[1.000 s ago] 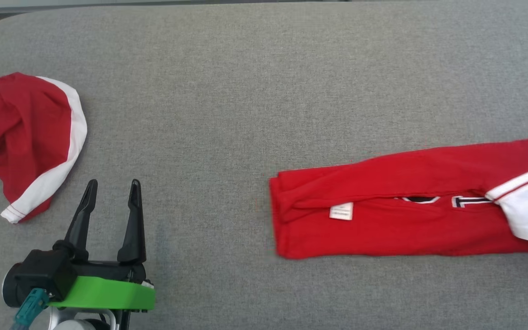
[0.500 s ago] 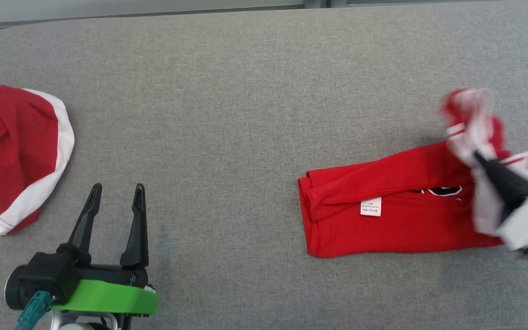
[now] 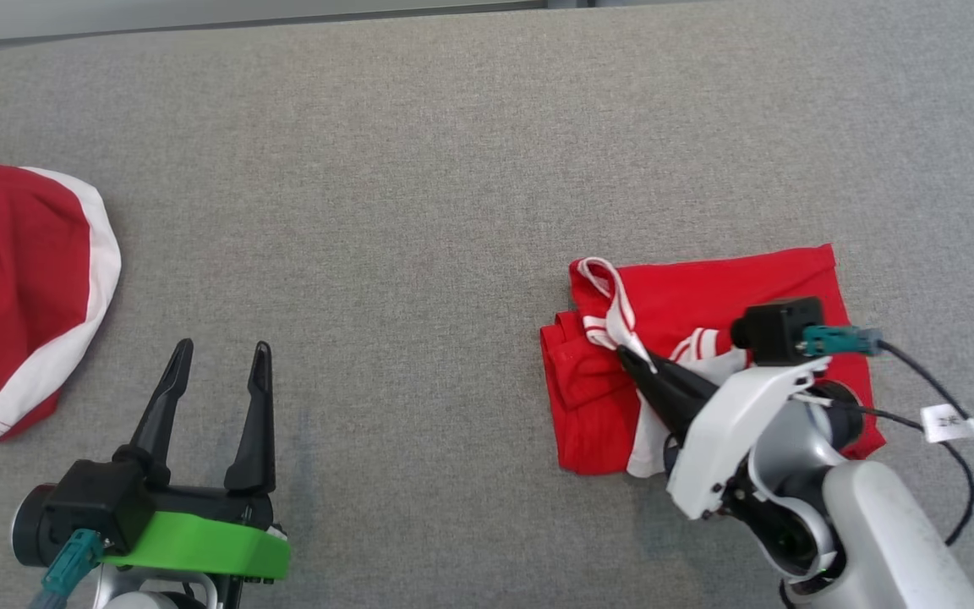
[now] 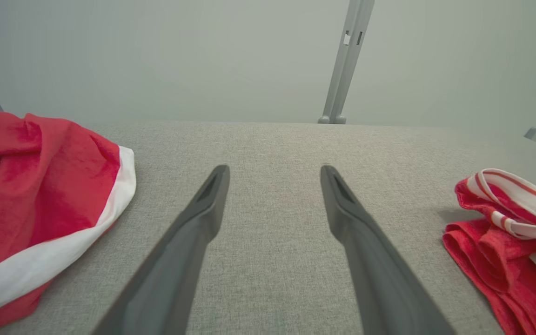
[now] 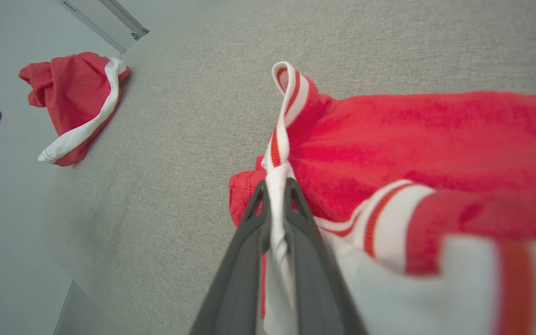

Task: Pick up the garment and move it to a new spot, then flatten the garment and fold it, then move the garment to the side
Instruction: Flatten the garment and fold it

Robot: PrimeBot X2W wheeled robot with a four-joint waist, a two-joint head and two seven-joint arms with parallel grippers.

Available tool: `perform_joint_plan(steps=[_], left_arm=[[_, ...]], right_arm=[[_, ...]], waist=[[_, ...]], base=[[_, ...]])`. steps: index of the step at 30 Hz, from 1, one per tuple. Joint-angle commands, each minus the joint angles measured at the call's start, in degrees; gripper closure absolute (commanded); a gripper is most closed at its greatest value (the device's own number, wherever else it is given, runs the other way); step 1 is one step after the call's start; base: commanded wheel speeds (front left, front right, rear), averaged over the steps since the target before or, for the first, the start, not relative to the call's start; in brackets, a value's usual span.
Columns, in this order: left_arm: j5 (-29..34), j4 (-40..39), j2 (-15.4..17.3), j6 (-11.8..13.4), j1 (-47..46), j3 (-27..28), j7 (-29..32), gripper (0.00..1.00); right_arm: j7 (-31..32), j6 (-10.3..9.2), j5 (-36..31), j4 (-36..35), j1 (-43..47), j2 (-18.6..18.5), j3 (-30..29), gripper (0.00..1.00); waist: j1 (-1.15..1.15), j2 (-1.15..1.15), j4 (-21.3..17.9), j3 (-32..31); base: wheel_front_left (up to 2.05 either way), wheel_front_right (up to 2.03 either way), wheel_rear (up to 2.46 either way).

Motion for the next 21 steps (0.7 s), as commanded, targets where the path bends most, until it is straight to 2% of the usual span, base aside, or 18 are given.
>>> perform_joint_plan(steps=[1, 4, 5, 6, 7, 14, 17, 21], left_arm=[[0.0, 0.3, -0.1, -0.2, -0.7, 0.0, 0.0, 0.00], [-0.2, 0.6, -0.3, -0.3, -1.1, -0.1, -0.2, 0.00], [-0.3, 0.7, -0.4, -0.4, -1.1, -0.1, -0.3, 0.00], [-0.3, 0.8, -0.4, -0.5, -1.1, -0.2, -0.3, 0.00], [-0.3, 0.9, -0.4, -0.6, -1.1, -0.2, -0.3, 0.00], [-0.5, 1.0, 0.1, 0.0, 0.0, 0.5, -0.5, 0.00], [-0.4, 0.3, 0.4, 0.3, 0.2, 0.7, -0.5, 0.00], [-0.3, -0.4, 0.5, 0.8, 0.6, 1.1, -0.6, 0.00]], right_arm=[[-0.6, 0.02, -0.7, 0.8, -1.0, 0.0, 0.6, 1.00], [-2.9, 0.02, -2.4, 3.4, -2.5, 0.9, 2.0, 1.00], [-3.4, 0.02, -2.9, 4.2, -2.9, 1.1, 2.9, 0.96], [-3.8, 0.02, -3.1, 4.9, -3.0, 1.3, 3.8, 0.70], [-4.5, 0.02, -3.1, 5.1, -3.4, 1.5, 4.6, 0.00], [-6.2, 0.02, 1.9, 0.6, -3.3, 1.4, 9.8, 0.00], [-7.2, 0.02, 4.5, -4.3, -1.7, 1.6, 8.5, 0.00], [-7.6, 0.02, 7.9, -12.4, 1.8, 1.4, 1.6, 0.00]], waist=[[0.00, 0.00, 0.0, 0.1], [0.00, 0.00, 0.0, 0.1], [0.00, 0.00, 0.0, 0.1], [0.00, 0.00, 0.0, 0.1], [0.00, 0.00, -0.1, 0.1], [0.00, 0.00, -1.0, -0.3], [0.00, 0.00, -1.4, -0.4], [0.00, 0.00, -1.5, -0.2]], base=[[0.00, 0.00, 0.00], [0.00, 0.00, 0.00], [0.00, 0.00, 0.00], [0.00, 0.00, 0.00], [0.00, 0.00, 0.00], [0.00, 0.00, 0.00], [0.00, 0.00, 0.00], [0.00, 0.00, 0.00]])
